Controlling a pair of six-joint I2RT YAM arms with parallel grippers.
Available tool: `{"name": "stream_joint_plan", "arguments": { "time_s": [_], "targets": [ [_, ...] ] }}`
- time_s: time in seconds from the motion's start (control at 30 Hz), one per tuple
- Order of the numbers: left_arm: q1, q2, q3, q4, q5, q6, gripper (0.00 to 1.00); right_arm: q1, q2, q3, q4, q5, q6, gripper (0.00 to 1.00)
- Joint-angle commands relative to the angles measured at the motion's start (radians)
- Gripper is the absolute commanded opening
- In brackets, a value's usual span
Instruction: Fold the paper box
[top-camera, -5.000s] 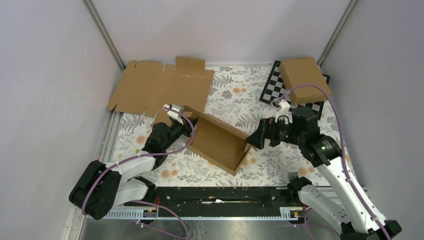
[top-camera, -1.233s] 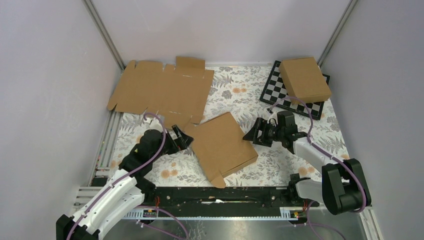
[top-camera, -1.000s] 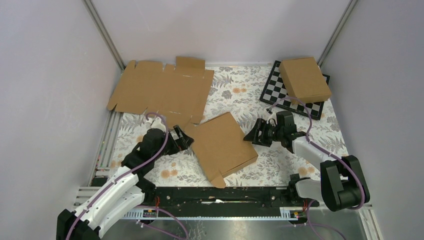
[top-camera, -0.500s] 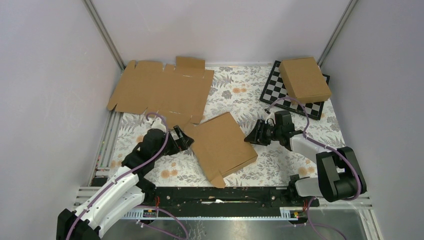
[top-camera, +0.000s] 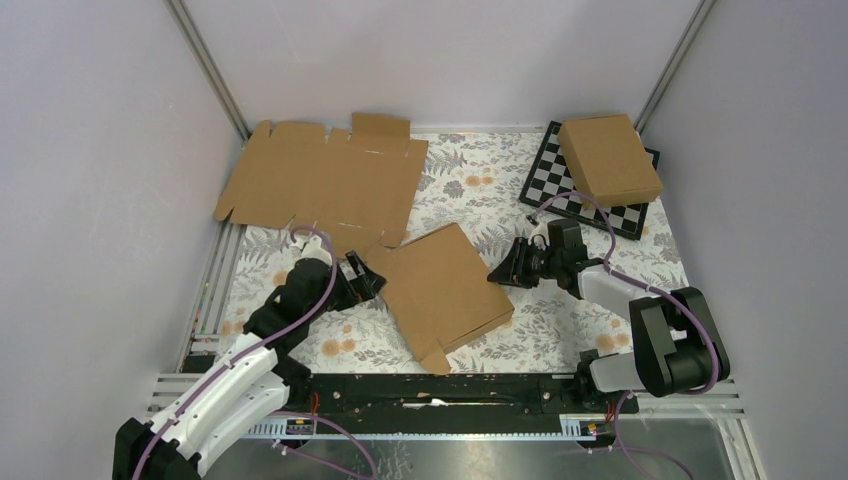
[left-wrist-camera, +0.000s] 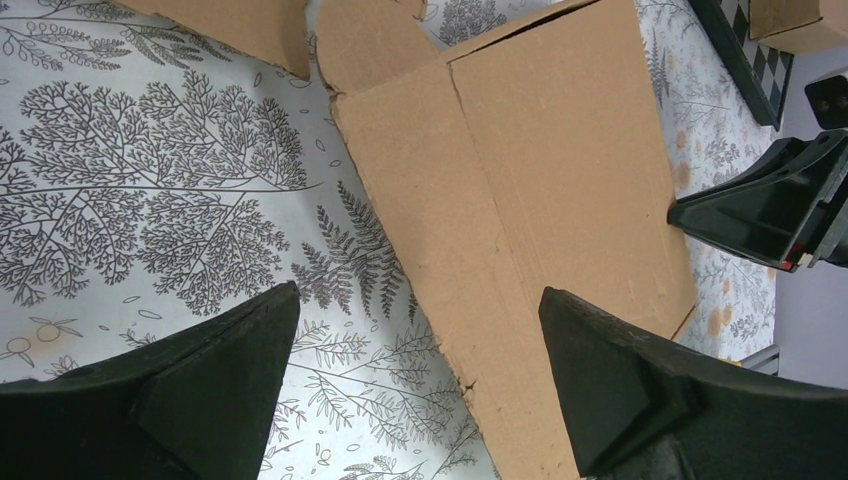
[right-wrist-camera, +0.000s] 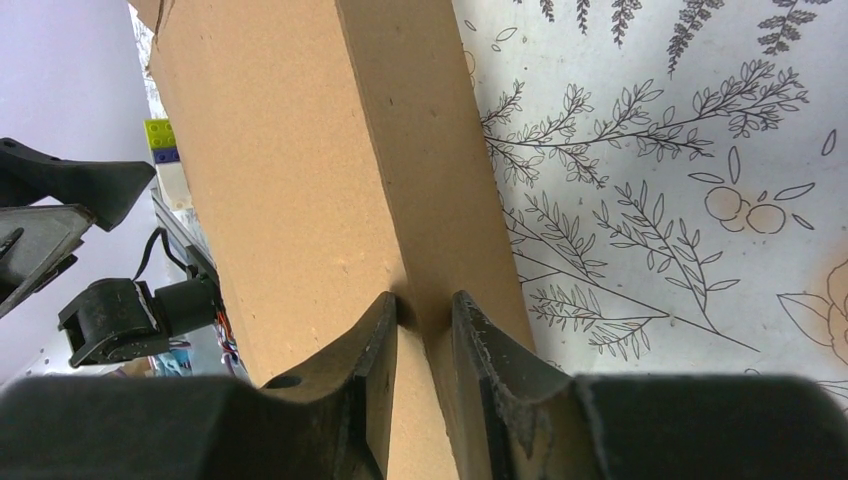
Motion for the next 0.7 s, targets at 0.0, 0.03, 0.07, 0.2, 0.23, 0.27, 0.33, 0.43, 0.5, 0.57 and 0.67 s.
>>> {"name": "stream_joint_plan", "arguments": {
  "time_s": [0.0, 0.03, 0.07, 0.2, 0.23, 0.27, 0.33, 0.43, 0.5, 0.57, 0.67],
  "targets": [
    [0.003, -0.013, -0.015, 0.043, -0.031, -0.006, 0.99, -0.002, 0.023, 0.003, -0.075, 0.147, -0.043, 0.13],
    [0.003, -0.011, -0.014, 0.044, -0.030, -0.006, 0.99, -0.003, 0.023, 0.008, -0.084, 0.150, -0.049, 0.10],
    [0.003, -0.009, -0.012, 0.041, -0.030, -0.004, 0.99, -0.006, 0.022, 0.014, -0.093, 0.157, -0.053, 0.07],
    [0.003, -0.006, -0.006, 0.034, -0.034, -0.002, 0.99, -0.015, 0.002, 0.020, -0.117, 0.181, -0.062, 0.04],
    [0.003, -0.007, -0.006, 0.032, -0.034, -0.002, 0.99, -0.020, -0.006, 0.017, -0.117, 0.181, -0.063, 0.04],
    [0.003, -0.009, -0.008, 0.032, -0.034, -0.002, 0.99, -0.025, -0.014, 0.013, -0.117, 0.181, -0.067, 0.05],
    [0.003, -0.013, -0.011, 0.032, -0.032, -0.004, 0.99, -0.033, -0.033, 0.010, -0.121, 0.189, -0.073, 0.05],
    [0.003, -0.014, -0.018, 0.032, -0.031, -0.008, 0.99, -0.047, -0.046, 0.003, -0.120, 0.202, -0.074, 0.07],
    [0.004, -0.013, -0.025, 0.032, -0.034, -0.029, 0.99, -0.054, -0.045, 0.001, -0.120, 0.203, -0.071, 0.12],
    [0.009, -0.009, -0.039, 0.034, -0.034, -0.067, 0.99, -0.061, -0.036, 0.002, -0.120, 0.197, -0.071, 0.15],
    [0.027, 0.004, -0.066, 0.055, -0.006, -0.102, 0.99, -0.073, -0.025, 0.003, -0.120, 0.175, -0.068, 0.22]
  ]
}}
